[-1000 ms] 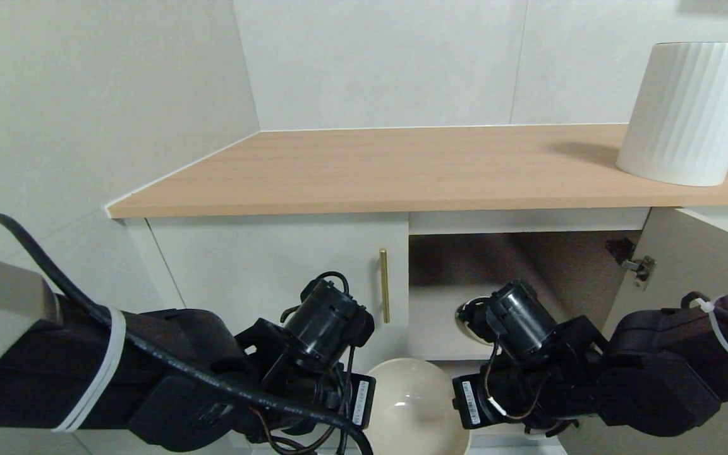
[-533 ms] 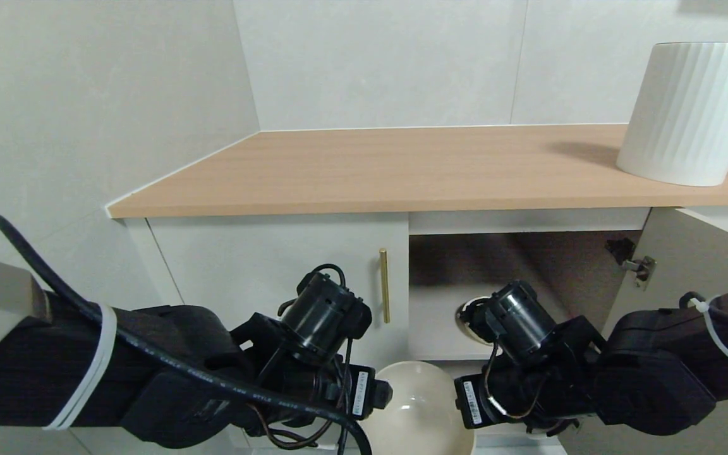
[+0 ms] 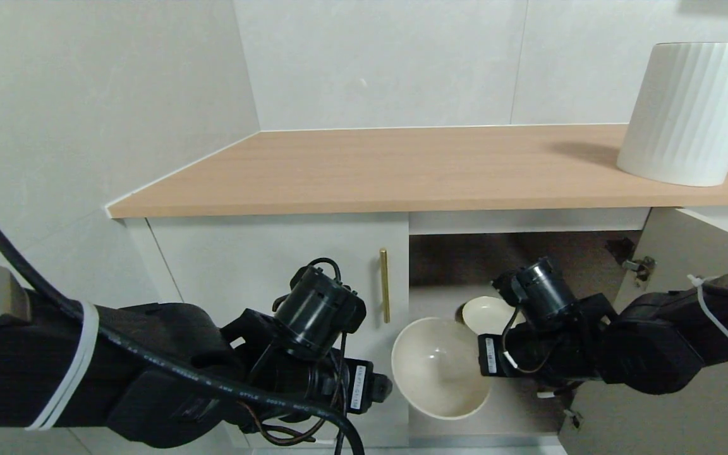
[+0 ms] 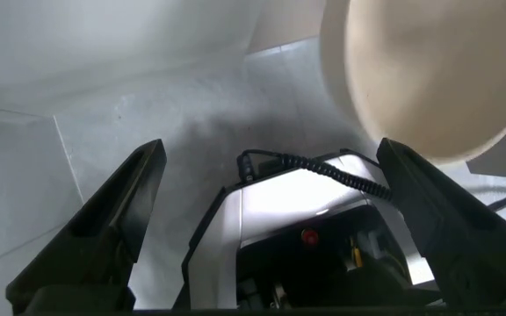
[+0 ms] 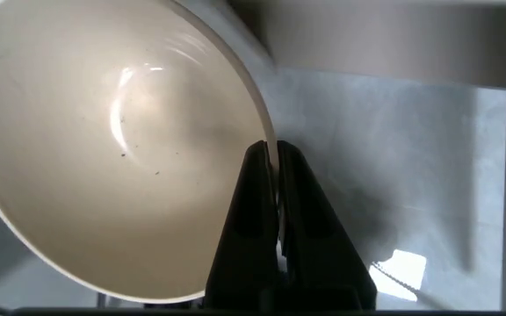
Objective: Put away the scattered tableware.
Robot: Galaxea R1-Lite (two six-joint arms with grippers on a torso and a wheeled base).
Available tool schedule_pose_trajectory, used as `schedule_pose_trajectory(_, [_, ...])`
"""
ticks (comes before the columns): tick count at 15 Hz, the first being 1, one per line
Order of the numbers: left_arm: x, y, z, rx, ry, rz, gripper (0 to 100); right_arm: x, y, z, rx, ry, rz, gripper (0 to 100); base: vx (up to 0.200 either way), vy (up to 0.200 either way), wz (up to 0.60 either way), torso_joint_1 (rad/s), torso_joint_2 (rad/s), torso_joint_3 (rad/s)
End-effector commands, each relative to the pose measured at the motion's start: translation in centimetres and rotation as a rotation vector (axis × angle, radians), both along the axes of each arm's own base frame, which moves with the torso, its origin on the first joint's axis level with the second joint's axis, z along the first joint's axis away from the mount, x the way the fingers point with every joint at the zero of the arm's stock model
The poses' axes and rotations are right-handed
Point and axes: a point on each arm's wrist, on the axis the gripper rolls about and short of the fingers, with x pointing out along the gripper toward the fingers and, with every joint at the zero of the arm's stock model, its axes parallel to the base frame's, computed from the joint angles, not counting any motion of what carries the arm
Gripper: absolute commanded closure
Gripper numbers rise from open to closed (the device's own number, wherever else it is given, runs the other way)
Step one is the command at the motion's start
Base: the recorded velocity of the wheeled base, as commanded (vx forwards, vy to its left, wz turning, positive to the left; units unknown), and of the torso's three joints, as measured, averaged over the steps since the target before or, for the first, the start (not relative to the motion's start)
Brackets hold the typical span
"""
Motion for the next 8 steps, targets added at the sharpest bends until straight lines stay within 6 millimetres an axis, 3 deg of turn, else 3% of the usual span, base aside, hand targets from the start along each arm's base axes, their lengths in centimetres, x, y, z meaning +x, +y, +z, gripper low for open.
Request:
schedule_pose_trajectory(1, [0.0, 0.0, 0.1, -0.003, -0.003, 0.0, 0, 2.8, -4.0, -0.2, 0.03, -0.027, -0.161, 100, 0.0, 0.0, 0.0, 0.0, 0.0, 0.0])
schedule_pose_trajectory(2, [0.0, 0.0, 0.1, -0.002, -0.001, 0.0, 0, 2.9, -4.1, -0.2, 0.032, -0.028, -0.165, 100, 0.0, 0.0, 0.0, 0.0, 0.0, 0.0])
schedule_pose_trajectory(3, [0.0, 0.0, 0.1, -0.002, -0.003, 0.001, 0, 5.0, -5.0, -1.5, 0.069, -0.047, -0.254, 100, 0.0, 0.0, 0.0, 0.0, 0.0, 0.0])
schedule_pose_trajectory(6, [0.0, 0.0, 0.2, -0.004, -0.004, 0.0, 0, 5.9, -5.5, -2.3, 0.059, -0.052, -0.293, 100, 0.0, 0.0, 0.0, 0.0, 0.0, 0.0])
schedule_pose_trajectory(7, [0.0, 0.1, 0.2, -0.005, -0.005, 0.004, 0, 7.8, -6.3, -3.7, 0.073, -0.064, -0.379, 100, 0.0, 0.0, 0.0, 0.0, 0.0, 0.0])
schedule_pose_trajectory(8, [0.0, 0.1, 0.2, -0.005, -0.005, 0.002, 0, 8.2, -6.3, -4.2, 0.075, -0.063, -0.394, 100, 0.0, 0.0, 0.0, 0.0, 0.0, 0.0])
